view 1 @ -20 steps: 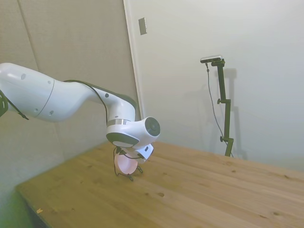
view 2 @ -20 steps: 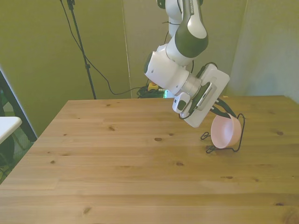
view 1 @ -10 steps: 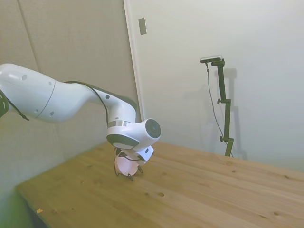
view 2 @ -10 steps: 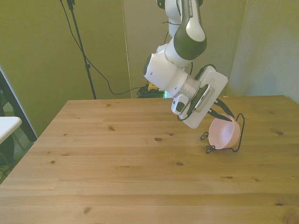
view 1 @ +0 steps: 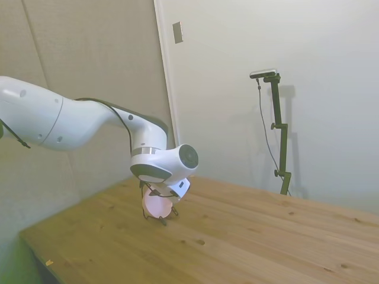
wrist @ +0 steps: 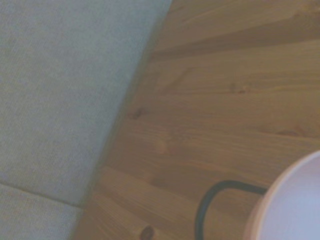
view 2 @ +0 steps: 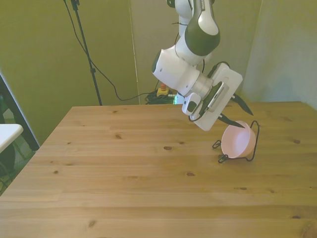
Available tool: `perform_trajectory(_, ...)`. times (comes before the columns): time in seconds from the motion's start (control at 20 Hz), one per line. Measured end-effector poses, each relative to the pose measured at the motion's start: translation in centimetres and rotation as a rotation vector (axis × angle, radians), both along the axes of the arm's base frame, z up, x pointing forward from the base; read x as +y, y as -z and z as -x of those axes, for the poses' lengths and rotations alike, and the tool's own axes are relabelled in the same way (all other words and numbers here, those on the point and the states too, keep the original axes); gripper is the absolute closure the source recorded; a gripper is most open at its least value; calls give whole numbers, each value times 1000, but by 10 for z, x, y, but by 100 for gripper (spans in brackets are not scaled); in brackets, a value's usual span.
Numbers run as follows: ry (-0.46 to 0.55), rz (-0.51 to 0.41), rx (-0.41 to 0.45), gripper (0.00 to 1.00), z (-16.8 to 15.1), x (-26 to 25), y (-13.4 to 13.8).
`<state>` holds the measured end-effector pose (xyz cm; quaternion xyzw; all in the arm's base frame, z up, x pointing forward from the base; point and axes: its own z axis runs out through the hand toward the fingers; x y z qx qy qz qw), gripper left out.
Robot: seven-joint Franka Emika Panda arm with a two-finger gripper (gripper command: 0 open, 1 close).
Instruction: Load the bowl
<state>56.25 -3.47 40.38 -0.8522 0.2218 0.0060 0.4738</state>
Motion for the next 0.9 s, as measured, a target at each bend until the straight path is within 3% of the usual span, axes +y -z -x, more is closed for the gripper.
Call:
perform_trajectory(0.25,41,101,-13,0,22,-27,-45)
perform_trajectory(0.45,136,269,-7,0,50,-47,-70)
perform_trajectory(0.9,356,580,119,0,119,-72,-65)
